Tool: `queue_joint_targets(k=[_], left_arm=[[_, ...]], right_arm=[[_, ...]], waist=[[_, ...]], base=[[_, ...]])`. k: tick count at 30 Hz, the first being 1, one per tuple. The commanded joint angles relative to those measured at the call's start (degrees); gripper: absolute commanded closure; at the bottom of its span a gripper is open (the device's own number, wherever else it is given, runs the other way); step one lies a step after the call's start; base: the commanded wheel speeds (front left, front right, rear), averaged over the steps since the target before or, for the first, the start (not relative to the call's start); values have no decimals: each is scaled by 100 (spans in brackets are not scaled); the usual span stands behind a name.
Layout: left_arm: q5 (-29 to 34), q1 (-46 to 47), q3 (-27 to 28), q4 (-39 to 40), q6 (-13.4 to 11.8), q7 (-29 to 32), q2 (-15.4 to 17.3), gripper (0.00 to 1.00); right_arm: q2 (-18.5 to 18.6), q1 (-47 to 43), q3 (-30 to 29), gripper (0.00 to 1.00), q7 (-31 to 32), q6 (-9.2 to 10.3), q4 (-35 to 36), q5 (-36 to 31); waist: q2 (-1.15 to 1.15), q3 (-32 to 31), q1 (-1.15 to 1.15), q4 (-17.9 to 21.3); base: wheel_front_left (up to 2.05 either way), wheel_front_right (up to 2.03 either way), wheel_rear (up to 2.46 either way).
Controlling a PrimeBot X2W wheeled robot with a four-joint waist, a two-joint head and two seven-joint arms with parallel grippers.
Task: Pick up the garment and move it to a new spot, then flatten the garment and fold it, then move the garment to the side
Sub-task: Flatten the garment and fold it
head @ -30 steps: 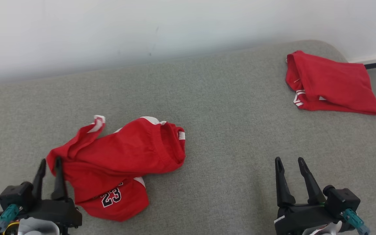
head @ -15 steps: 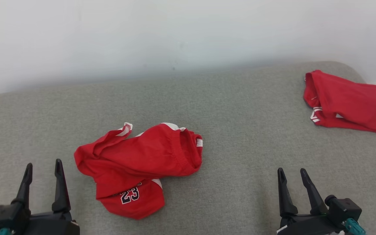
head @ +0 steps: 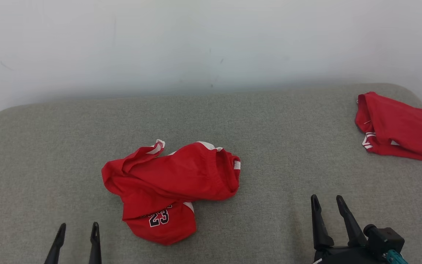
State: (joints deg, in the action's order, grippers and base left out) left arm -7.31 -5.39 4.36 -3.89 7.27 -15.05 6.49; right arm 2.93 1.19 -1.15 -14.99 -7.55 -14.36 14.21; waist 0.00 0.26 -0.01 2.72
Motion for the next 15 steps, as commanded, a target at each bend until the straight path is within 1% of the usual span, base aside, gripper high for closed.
queue_joint_targets(k=[1,8,12,15], left_arm=[[33,-122,-105,-28,15,-16,-26,0],[61,-65,-225,-174,20,-16,-17,0],[108,31,-124,-209,10,-16,17,0],[146,120,-45,-230,7,-16,15,0]], right_arm=[[-14,-40,14,0,-26,16,-22,41],[-14,-20,73,0,-25,16,-89,-9],[2,88,196,0,-26,16,-147,-89],[101,244,421,0,-25,16,-271,-103]], waist=[[0,1,1,-28],[0,16,1,-86],[0,11,1,-127],[0,10,1,-193]], base=[[0,0,0],[0,0,0],[0,0,0],[0,0,0]])
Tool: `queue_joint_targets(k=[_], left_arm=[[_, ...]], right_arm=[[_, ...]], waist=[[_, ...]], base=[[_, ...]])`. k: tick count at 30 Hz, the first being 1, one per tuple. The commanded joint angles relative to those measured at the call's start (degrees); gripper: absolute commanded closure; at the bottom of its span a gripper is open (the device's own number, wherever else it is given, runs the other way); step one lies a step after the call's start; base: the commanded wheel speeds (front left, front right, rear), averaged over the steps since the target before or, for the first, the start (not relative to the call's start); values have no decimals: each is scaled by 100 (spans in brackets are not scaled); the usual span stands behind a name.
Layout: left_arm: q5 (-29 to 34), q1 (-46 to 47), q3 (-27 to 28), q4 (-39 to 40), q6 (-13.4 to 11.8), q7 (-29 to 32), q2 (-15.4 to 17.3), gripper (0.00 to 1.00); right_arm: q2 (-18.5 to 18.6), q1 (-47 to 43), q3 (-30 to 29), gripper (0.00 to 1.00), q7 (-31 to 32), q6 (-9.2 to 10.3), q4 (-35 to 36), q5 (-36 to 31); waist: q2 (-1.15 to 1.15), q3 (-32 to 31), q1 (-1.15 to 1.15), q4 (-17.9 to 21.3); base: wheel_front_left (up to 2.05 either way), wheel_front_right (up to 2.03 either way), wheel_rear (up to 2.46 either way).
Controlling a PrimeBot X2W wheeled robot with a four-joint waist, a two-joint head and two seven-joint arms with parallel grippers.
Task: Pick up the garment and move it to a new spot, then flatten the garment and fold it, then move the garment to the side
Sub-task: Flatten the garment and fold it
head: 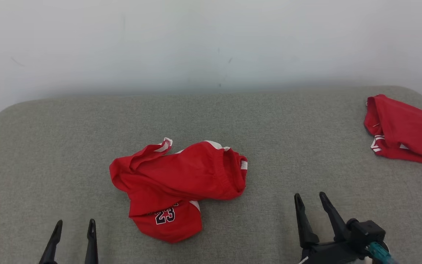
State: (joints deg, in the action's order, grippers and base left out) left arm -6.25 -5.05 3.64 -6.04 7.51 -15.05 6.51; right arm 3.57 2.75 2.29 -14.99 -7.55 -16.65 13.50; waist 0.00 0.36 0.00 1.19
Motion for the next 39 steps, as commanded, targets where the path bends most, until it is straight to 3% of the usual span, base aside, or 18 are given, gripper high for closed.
queue_joint_targets(k=[1,12,23,31,32,33,39], left_arm=[[51,98,42,-19,-17,-16,5,0],[42,287,-90,-112,-12,-16,-143,0],[-32,660,-434,-288,-9,-16,-188,0],[-112,825,-578,-375,-8,-16,-213,0],[-121,832,-589,-386,-8,-16,-214,0],[-130,843,-595,-393,-8,-16,-215,0],[-170,710,-541,-446,-9,-16,-168,0]], right_arm=[[69,157,141,0,-25,16,-118,-26],[240,1731,923,0,314,16,-1300,136],[297,2810,1169,0,524,16,-2794,538],[311,3355,1318,0,398,16,-3813,847],[306,3398,1374,57,354,16,-3891,853],[297,3427,1423,100,317,16,-3966,878],[437,3516,1623,100,8,16,-3960,887]], waist=[[0,-1,0,-67],[0,173,0,-709],[0,401,0,-1381],[0,539,0,-1613],[0,547,0,-1625],[0,551,0,-1630],[0,424,0,-1468]], base=[[0,0,0],[0,0,0],[0,0,0],[0,0,0],[0,0,0],[0,0,0],[0,0,0]])
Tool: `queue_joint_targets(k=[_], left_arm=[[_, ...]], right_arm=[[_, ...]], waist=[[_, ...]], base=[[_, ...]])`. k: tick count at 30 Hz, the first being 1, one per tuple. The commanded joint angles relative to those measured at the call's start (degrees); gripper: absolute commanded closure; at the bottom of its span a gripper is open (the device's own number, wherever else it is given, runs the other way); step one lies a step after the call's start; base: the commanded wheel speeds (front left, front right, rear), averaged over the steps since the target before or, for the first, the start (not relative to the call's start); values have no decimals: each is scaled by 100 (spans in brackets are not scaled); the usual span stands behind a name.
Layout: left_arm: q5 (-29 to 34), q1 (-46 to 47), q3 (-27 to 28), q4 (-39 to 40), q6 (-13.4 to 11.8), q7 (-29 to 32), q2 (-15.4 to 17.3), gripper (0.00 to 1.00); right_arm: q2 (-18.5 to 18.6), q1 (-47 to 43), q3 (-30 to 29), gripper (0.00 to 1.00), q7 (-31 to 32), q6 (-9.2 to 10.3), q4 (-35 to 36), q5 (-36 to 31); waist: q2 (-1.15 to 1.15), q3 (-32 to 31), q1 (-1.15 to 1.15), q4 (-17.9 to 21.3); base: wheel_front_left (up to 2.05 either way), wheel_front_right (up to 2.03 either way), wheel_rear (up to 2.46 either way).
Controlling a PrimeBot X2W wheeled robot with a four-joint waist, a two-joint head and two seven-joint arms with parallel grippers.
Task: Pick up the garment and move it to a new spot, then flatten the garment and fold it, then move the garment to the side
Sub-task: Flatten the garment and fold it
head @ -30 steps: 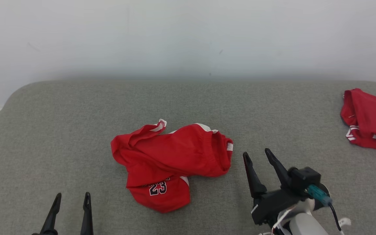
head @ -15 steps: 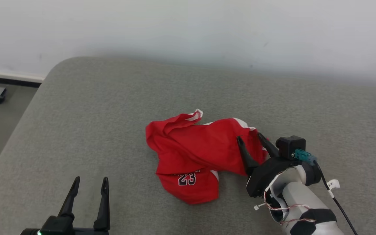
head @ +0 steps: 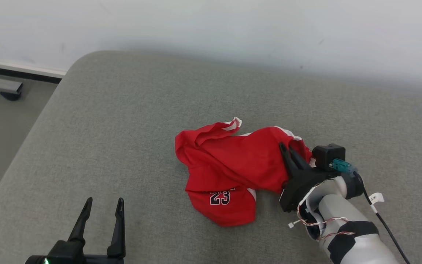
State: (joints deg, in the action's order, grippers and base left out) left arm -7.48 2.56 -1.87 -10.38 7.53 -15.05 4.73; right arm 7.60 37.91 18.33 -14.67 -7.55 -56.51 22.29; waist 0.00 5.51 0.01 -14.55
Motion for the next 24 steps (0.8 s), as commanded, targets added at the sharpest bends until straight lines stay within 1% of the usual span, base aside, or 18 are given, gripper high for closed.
queue_joint_targets(k=[1,5,8,16,18,19,21,24], left_arm=[[-61,-84,8,-19,-10,-16,11,0],[-118,-165,58,-18,-11,-16,27,0],[-101,-245,59,-20,-11,-16,17,0],[-127,-323,69,-1,-11,-16,-10,0],[-112,-344,76,8,-11,-16,-24,0],[-112,-344,76,8,-11,-16,-24,0],[-104,-368,98,3,-10,-16,-28,0],[-126,-373,128,-1,-10,-16,-36,0]], right_arm=[[77,-44,54,100,-45,16,119,-22],[349,-405,108,100,-51,16,1008,-173],[589,-831,136,100,-54,16,1689,-259],[1149,-2094,328,100,-55,16,3185,-305],[1269,-2426,313,100,-55,16,3439,-315],[1269,-2426,313,100,-55,16,3439,-315],[1327,-2744,263,100,-56,16,3649,-287],[1352,-3202,121,100,-56,16,3787,-227]], waist=[[0,-121,-1,153],[0,-247,-1,425],[0,-324,-1,655],[0,-441,-1,1170],[0,-460,-1,1247],[0,-460,-1,1247],[0,-478,-1,1306],[0,-494,-1,1374]], base=[[0,0,0],[0,0,0],[0,0,0],[0,0,0],[0,0,0],[0,0,0],[0,0,0],[0,0,0]])
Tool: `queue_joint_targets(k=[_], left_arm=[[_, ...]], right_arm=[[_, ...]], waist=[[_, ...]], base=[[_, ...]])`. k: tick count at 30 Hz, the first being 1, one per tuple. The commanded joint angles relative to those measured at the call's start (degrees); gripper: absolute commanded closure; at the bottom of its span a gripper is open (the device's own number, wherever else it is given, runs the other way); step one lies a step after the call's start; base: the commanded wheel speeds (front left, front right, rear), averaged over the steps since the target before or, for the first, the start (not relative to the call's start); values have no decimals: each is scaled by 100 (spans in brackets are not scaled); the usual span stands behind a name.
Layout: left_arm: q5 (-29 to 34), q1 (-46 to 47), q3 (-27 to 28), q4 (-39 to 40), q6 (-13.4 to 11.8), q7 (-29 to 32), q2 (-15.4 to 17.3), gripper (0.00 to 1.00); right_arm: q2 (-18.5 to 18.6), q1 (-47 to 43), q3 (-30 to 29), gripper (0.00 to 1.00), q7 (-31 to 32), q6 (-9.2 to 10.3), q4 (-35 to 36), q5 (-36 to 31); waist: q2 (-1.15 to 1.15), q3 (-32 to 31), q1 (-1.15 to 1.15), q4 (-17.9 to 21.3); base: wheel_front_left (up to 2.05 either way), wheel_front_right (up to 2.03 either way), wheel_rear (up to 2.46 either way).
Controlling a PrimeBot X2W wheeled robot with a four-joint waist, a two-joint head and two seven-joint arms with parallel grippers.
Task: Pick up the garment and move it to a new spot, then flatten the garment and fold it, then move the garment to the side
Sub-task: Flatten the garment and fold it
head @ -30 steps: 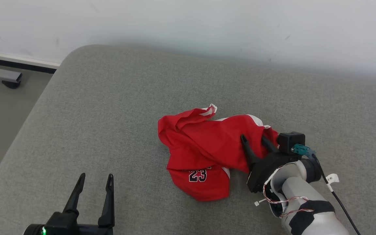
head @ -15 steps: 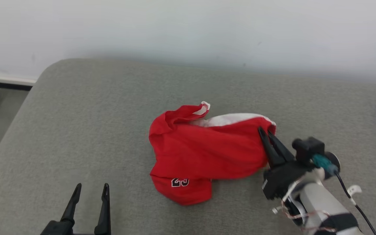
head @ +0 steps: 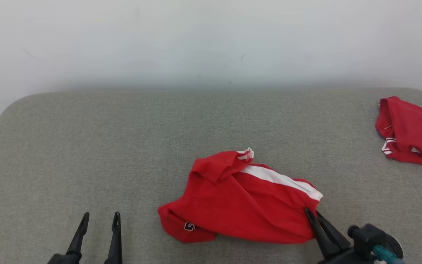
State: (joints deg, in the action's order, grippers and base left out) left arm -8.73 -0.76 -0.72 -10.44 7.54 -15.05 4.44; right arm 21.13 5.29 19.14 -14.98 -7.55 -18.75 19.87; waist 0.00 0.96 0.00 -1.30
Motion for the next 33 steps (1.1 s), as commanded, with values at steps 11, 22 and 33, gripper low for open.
queue_joint_targets(k=[11,22,33], left_arm=[[18,-200,103,91,-11,-16,-47,0],[100,-239,137,186,-11,-16,-66,0],[206,-325,240,251,-11,-16,-91,0]], right_arm=[[-450,-614,-538,0,-25,16,69,-55],[-699,-801,-1327,0,-25,16,735,-341],[-1123,-944,-1515,0,-26,16,1243,-579]], waist=[[0,-88,0,211],[0,-129,0,263],[0,-172,0,245]], base=[[0,0,0],[0,0,0],[0,0,0]])
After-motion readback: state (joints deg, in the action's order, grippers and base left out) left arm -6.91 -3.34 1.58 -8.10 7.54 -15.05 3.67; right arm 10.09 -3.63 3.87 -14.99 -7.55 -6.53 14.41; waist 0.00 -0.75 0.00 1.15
